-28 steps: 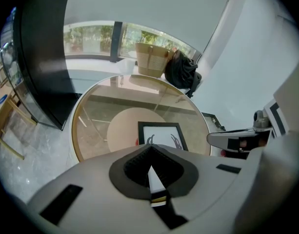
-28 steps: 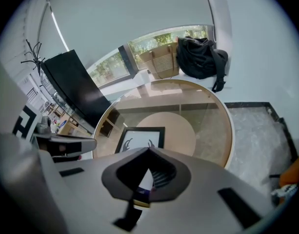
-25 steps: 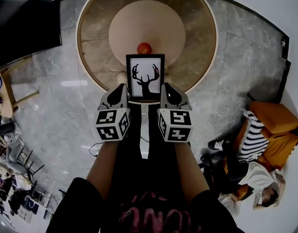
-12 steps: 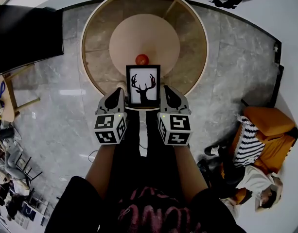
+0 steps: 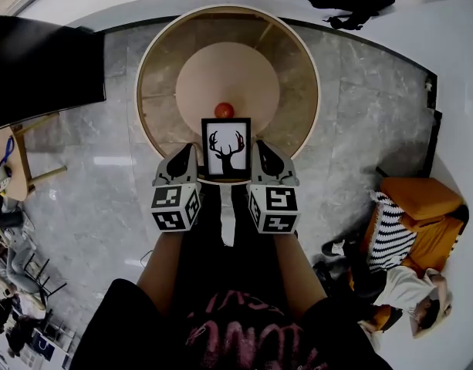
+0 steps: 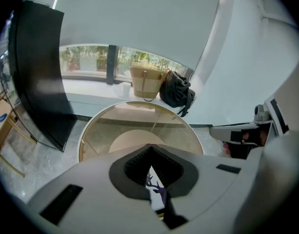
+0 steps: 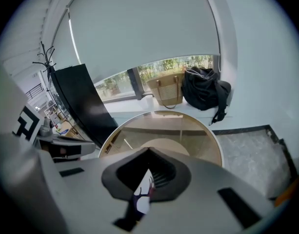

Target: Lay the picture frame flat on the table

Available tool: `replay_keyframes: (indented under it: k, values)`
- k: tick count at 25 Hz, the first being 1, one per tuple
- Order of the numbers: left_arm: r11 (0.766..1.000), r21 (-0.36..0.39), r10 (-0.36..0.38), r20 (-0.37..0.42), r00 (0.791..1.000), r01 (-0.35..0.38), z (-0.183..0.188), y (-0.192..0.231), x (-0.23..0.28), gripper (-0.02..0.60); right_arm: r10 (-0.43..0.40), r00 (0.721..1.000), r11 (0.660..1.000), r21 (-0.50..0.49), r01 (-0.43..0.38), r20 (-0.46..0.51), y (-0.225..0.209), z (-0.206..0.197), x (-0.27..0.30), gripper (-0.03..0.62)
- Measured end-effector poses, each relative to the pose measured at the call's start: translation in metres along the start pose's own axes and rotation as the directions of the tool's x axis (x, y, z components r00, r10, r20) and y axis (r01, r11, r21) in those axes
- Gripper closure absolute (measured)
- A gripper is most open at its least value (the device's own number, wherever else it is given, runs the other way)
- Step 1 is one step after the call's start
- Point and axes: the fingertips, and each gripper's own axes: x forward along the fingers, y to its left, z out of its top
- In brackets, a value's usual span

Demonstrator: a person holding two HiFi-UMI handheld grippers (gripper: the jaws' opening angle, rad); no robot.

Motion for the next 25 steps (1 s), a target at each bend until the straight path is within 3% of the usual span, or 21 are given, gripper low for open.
replay_keyframes:
  k: [11, 25]
  values:
    - [0.999, 0.041, 0.002, 0.044, 0.999, -0.004, 0.035, 0.006, -0.023, 0.571, -0.002, 0.999, 1.000, -0.015, 0.003, 0.052, 0.006, 0.035, -0.012, 0.572]
    - [0.996, 0.082, -0.037, 0.123, 0.992, 0.027, 0.090, -0.017, -0.037, 0.571, -0.023, 0.992, 0.999, -0.041, 0.028, 0.125, 0.003, 0.086, -0.034, 0.572]
